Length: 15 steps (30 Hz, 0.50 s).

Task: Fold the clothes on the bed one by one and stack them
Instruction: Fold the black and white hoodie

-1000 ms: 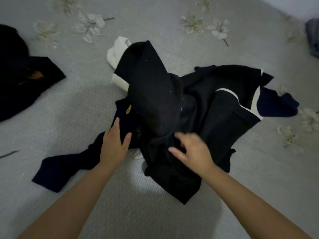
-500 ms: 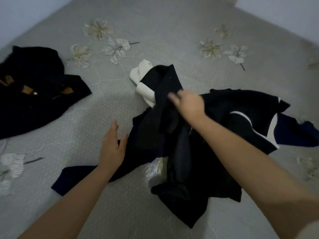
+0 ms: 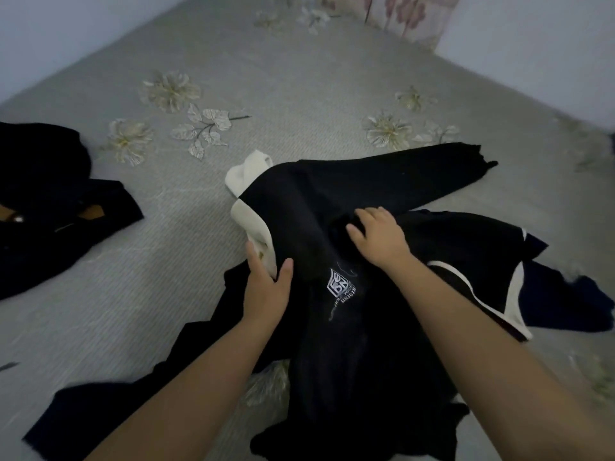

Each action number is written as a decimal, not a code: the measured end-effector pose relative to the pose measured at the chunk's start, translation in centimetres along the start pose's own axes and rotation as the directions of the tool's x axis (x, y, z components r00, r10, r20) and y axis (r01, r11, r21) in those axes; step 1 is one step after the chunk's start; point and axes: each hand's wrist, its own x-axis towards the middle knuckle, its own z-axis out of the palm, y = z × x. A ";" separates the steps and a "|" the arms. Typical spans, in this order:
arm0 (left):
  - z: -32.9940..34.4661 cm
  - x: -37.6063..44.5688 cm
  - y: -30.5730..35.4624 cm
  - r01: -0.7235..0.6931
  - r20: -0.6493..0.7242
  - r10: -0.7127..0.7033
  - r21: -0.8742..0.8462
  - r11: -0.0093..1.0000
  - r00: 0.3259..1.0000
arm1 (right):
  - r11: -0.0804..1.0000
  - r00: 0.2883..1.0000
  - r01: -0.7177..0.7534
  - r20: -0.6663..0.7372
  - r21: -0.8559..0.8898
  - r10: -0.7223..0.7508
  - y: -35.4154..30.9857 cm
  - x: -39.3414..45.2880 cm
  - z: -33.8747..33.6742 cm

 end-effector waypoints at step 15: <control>-1.8 3.1 -4.0 -0.039 -0.115 0.045 0.061 0.997 0.992 | 0.950 0.985 -0.165 -0.093 -0.266 0.145 0.9 4.0 5.4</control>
